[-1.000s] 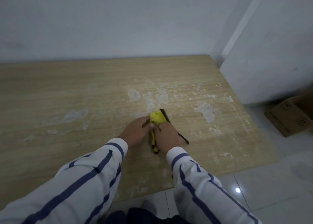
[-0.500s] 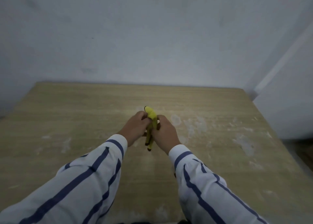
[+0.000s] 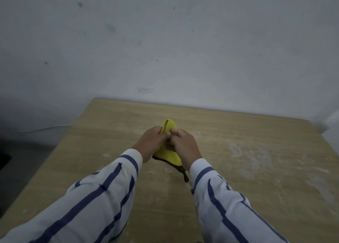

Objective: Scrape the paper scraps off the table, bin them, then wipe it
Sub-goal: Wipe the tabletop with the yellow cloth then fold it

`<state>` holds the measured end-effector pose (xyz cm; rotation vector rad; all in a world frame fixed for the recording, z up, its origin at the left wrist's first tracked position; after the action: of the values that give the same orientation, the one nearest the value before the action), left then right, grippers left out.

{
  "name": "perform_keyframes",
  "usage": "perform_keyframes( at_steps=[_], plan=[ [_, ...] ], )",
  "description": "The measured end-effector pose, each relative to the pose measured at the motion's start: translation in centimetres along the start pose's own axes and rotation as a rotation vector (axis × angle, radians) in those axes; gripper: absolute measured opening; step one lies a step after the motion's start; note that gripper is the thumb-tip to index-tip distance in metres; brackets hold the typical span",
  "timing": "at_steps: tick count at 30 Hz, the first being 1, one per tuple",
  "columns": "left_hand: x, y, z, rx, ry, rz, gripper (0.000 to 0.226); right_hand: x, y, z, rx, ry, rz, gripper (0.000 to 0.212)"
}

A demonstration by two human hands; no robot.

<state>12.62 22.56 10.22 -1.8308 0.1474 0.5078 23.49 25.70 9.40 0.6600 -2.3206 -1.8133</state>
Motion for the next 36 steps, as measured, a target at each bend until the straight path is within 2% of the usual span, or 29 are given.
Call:
perform_keyframes(
  at_steps=[2,5,7,8,9,10,11,13,15,17,20,23,26,27,30,32,35,36],
  plan=[
    [-1.9,0.5,0.0,0.011,-0.009,0.062,0.025,1.4,0.6,0.4,0.029,0.064,0.06,0.03],
    [-4.0,0.6,0.4,0.052,0.021,0.21,0.02,1.9,2.5,1.5,-0.141,0.012,-0.199,0.036],
    [-4.8,0.5,0.8,0.093,0.07,0.343,0.017,2.7,3.9,1.9,-0.197,0.046,-0.331,0.045],
    [-5.1,0.5,1.0,0.113,0.087,0.402,0.016,3.3,4.2,2.3,-0.187,0.104,-0.365,0.043],
    [-5.5,0.5,1.0,0.129,0.095,0.445,0.015,4.0,4.4,2.6,-0.186,0.152,-0.418,0.03],
    [-5.9,0.7,1.1,0.139,0.093,0.474,0.015,4.5,4.8,2.8,-0.192,0.158,-0.481,0.013],
    [-6.3,0.9,1.1,0.14,0.086,0.492,0.012,4.7,5.0,3.2,-0.206,0.138,-0.522,0.009],
    [-7.6,1.8,1.1,0.111,0.058,0.534,0.005,5.1,5.0,4.2,-0.224,0.11,-0.504,0.023],
    [-9.3,2.7,1.0,0.062,-0.005,0.571,0.007,5.5,5.2,4.7,-0.218,0.119,-0.462,0.028],
    [-11.6,3.9,0.9,0.006,-0.132,0.472,0.018,6.3,5.3,5.2,-0.179,0.161,-0.408,0.024],
    [-14.9,6.5,1.4,-0.086,-0.255,0.111,0.017,8.0,5.3,6.2,-0.132,0.214,-0.343,0.016],
    [-17.5,8.7,2.5,-0.175,-0.287,-0.253,0.014,10.6,5.8,7.7,-0.129,0.227,-0.3,0.02],
    [-20.5,9.9,4.4,-0.19,-0.292,-0.387,0.016,14.1,6.6,9.9,-0.124,0.234,-0.288,0.024],
    [-21.6,10.4,5.2,-0.183,-0.287,-0.393,0.012,15.4,6.9,10.8,-0.108,0.238,-0.27,0.026],
    [-25.0,10.9,8.2,-0.14,-0.234,-0.205,0.014,18.7,7.6,14.0,-0.044,0.19,-0.195,0.041],
    [-27.4,10.7,10.3,-0.042,-0.278,-0.124,0.015,20.4,8.6,16.4,-0.045,0.133,-0.195,0.042],
    [-30.3,11.3,13.4,-0.01,-0.425,-0.042,0.023,23.2,10.4,19.8,-0.241,0.053,-0.297,0.031],
    [-30.6,12.0,14.3,-0.016,-0.443,-0.007,0.018,24.3,10.1,20.9,-0.308,0.047,-0.371,0.026]
  ],
)
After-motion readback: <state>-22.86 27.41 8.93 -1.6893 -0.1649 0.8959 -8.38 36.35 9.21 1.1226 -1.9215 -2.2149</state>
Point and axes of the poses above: each hand's wrist, its own z-axis towards the middle knuckle, its own x-axis out of the palm, y = z × x, the point moved 6 cm from there along z, towards the middle knuckle, and after that the axes turned 2 degrees about y, right-handed, at the moved point
